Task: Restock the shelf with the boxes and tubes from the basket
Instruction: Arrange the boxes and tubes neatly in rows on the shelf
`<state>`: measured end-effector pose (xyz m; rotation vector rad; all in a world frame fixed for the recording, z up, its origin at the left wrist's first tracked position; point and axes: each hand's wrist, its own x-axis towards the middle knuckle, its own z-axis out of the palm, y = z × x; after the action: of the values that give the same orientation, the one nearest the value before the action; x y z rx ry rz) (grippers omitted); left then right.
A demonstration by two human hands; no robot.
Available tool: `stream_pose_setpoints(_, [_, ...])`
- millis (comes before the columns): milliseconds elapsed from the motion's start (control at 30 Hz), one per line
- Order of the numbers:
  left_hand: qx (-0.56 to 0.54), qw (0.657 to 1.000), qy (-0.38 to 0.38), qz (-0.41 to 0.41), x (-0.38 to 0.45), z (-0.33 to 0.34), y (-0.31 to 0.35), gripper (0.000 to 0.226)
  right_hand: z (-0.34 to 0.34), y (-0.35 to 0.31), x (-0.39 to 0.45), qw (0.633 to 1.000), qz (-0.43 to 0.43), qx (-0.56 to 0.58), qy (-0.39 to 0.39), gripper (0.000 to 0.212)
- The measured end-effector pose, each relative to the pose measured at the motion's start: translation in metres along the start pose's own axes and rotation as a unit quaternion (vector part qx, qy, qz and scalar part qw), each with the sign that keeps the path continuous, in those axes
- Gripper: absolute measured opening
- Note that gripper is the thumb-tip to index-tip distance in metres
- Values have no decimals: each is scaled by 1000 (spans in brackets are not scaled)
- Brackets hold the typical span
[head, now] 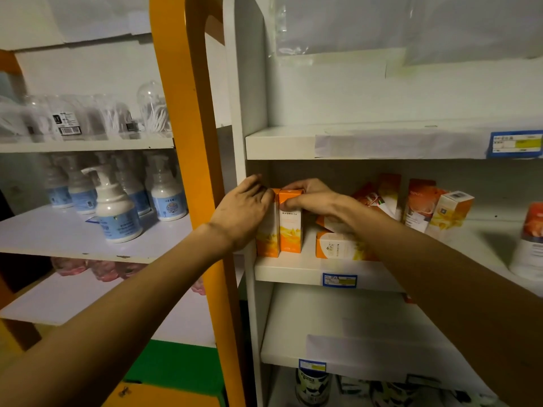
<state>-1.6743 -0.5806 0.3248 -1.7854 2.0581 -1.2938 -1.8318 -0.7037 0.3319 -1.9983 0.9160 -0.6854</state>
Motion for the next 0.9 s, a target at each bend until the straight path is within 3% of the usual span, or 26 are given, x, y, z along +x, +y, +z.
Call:
stream_pose_setpoints(333, [-17, 1000, 15, -8, 5, -1, -4, 43, -1, 6, 8, 999, 13, 50, -18, 42])
stream_pose_setpoints(633, [4, 1000, -5, -14, 3, -7, -2, 55, 1, 7, 11, 997, 20, 59, -38, 38])
stream_pose_setpoints(800, [-1, 1000, -13, -19, 2, -9, -2, 55, 12, 8, 11, 983, 51, 171, -41, 44])
stream_pose_setpoints(900, [4, 999, -25, -28, 4, -11, 0, 58, 14, 11, 9, 982, 50, 176, -53, 40])
